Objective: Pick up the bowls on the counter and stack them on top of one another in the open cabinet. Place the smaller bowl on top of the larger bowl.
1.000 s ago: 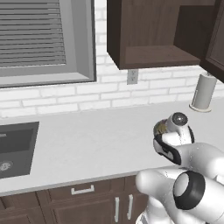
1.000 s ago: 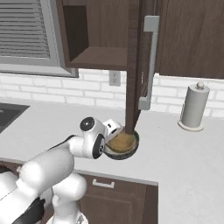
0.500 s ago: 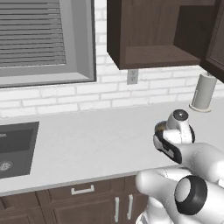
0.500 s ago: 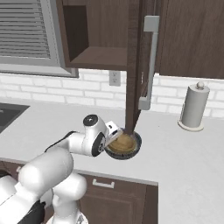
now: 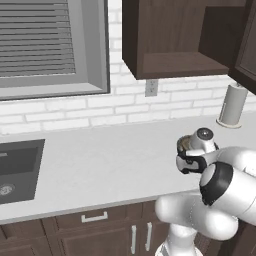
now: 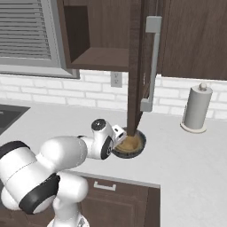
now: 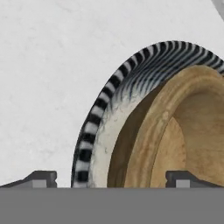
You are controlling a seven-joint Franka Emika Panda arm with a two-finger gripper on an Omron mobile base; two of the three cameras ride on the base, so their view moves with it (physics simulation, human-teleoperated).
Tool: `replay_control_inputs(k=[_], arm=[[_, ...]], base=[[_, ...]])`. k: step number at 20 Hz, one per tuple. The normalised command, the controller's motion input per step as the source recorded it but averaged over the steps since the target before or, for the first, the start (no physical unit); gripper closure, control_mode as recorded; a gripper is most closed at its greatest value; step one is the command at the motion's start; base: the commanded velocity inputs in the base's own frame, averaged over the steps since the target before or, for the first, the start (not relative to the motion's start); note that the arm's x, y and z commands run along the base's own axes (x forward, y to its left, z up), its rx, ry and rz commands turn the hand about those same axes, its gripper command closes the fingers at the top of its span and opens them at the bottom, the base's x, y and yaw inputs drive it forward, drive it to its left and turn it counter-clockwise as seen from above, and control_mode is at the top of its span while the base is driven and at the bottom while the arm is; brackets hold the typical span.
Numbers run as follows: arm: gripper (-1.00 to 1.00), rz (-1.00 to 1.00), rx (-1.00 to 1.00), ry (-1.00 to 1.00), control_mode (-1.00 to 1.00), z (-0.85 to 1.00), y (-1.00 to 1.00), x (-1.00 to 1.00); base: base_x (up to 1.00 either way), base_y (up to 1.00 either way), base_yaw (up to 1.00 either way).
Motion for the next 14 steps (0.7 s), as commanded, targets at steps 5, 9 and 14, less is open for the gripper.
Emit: replay_control_inputs(k=[5, 9, 14], arm=[[1.00, 0.03, -0.02, 0.00, -1.00, 0.00, 0.00, -0.21], [1.00, 0.09, 0.01, -0.03, -1.00, 0.82, 0.00, -0.69], [1.00, 0.08, -0.03, 0.00, -1.00, 1.00, 0.02, -0.72]], base=[[0.00, 0.00, 0.00], [0.00, 0.00, 0.00], [0.00, 0.00, 0.00]])
